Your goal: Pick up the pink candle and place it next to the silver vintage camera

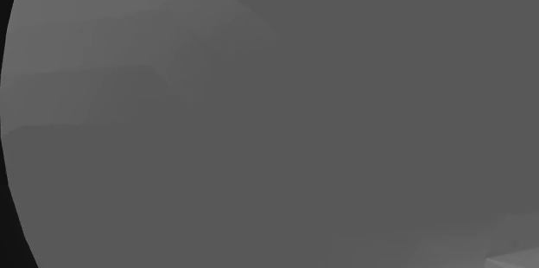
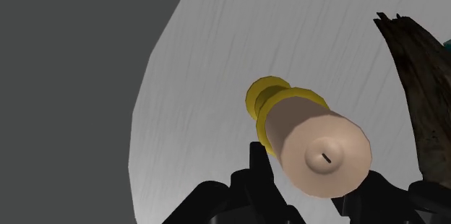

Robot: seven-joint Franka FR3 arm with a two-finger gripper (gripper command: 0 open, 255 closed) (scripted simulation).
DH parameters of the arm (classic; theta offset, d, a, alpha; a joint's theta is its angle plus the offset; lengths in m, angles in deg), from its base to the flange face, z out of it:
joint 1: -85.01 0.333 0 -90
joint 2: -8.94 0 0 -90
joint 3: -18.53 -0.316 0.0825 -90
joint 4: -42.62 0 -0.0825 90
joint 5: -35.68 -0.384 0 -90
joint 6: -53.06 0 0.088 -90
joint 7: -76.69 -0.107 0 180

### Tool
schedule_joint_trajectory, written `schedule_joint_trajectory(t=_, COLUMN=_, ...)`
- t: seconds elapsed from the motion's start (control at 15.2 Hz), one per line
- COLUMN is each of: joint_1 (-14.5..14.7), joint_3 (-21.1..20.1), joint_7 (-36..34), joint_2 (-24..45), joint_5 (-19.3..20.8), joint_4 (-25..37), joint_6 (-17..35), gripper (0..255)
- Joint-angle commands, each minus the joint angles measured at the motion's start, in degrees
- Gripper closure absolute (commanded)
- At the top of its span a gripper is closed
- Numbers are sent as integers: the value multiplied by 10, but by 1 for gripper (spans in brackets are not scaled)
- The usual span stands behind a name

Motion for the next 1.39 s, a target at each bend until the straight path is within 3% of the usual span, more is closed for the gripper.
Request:
schedule_joint_trajectory(t=0.0, joint_1=17, joint_3=-5, joint_7=-21, joint_2=-21, joint_5=9, joint_4=-26, joint_6=7, gripper=255)
schedule_joint_trajectory(t=0.66, joint_1=106, joint_3=-54, joint_7=-161, joint_2=-120, joint_5=49, joint_4=-148, joint_6=41, gripper=255)
schedule_joint_trajectory(t=1.32, joint_1=177, joint_3=-118, joint_7=-300, joint_2=-161, joint_5=61, joint_4=-196, joint_6=52, gripper=255)
